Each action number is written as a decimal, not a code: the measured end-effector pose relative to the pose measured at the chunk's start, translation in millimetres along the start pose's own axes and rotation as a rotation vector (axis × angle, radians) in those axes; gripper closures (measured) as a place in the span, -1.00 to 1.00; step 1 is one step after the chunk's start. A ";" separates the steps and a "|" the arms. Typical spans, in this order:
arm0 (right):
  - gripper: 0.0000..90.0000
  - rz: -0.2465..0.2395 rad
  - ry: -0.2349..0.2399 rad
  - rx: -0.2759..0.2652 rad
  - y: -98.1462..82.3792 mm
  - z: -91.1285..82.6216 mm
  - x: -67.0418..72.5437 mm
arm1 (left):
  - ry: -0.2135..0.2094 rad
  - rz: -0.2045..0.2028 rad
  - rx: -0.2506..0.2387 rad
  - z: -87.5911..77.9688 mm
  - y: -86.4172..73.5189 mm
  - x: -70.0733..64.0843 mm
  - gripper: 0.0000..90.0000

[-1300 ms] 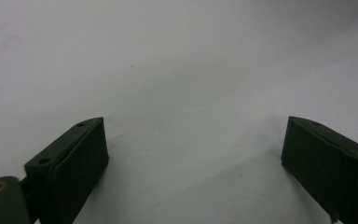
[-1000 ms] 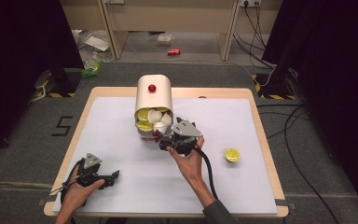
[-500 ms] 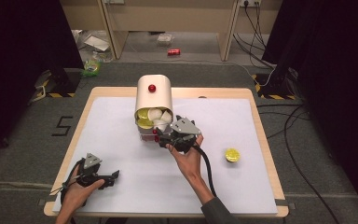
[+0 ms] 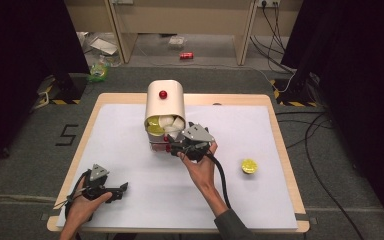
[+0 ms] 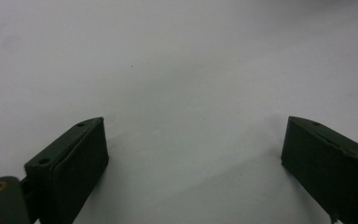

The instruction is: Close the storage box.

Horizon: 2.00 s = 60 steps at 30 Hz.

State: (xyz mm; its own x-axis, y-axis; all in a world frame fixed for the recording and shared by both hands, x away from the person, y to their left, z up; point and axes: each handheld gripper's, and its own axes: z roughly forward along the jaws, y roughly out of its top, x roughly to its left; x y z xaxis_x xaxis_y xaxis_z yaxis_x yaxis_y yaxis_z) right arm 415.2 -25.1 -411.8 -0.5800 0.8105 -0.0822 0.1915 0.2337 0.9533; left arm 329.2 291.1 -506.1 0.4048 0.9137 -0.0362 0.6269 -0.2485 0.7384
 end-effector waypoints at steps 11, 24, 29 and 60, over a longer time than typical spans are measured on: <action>-0.57 0.011 -0.017 0.000 1.2 5.2 -1.2 | 0.000 -0.001 0.000 0.0 0.0 0.0 -0.86; -0.58 0.015 -0.021 0.001 2.7 9.6 -3.2 | -0.001 0.001 0.001 -0.1 0.0 0.2 -0.86; -0.57 0.009 -0.021 0.004 3.2 9.7 -3.7 | -0.002 0.000 0.001 -0.1 0.0 0.2 -0.86; -0.59 -0.008 -0.017 0.012 -1.0 -40.4 -27.7 | -0.001 -0.001 -0.001 0.0 -0.1 0.1 -0.86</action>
State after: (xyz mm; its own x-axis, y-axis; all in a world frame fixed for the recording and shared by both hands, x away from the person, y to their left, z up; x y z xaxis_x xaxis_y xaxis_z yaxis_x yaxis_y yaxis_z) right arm 399.0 -69.5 -398.8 -0.5680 0.8176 -0.0946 0.1966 0.2463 0.9490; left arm 329.1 291.2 -506.1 0.4050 0.9135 -0.0376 0.6268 -0.2475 0.7388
